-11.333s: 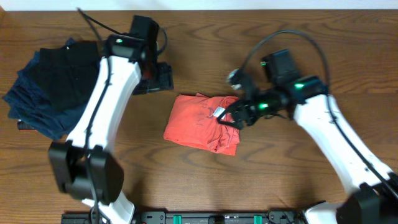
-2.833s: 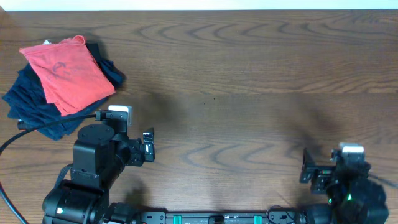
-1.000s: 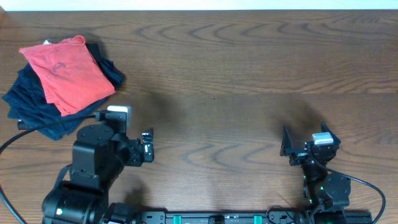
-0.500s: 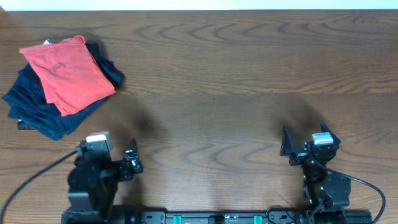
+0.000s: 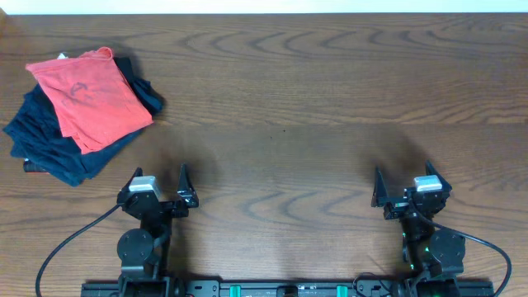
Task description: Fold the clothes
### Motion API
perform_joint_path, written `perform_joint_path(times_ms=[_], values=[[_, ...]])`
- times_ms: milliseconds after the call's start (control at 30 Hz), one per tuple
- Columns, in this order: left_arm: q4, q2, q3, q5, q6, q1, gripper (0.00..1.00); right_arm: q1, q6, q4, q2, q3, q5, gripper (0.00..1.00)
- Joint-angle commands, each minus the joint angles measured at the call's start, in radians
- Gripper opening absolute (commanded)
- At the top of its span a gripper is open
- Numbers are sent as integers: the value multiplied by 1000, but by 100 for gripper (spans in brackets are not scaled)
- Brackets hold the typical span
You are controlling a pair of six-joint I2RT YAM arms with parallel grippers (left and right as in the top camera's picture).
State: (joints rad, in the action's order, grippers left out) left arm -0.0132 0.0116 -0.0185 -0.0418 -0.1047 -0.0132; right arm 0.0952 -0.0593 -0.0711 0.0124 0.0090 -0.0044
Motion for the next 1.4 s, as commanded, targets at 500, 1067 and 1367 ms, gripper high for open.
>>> perform_joint_path(times_ms=[500,1067,1367], values=[[-53,-1,14,2,-5,5,98,-10,-5,-2,-6,-3,-4,99],[-53,-1,14,2,-5,5,98,-10,-5,-2,-6,-3,-4,99],[-53,-1,14,2,-5,5,98,-10,-5,-2,-6,-3,-4,99]])
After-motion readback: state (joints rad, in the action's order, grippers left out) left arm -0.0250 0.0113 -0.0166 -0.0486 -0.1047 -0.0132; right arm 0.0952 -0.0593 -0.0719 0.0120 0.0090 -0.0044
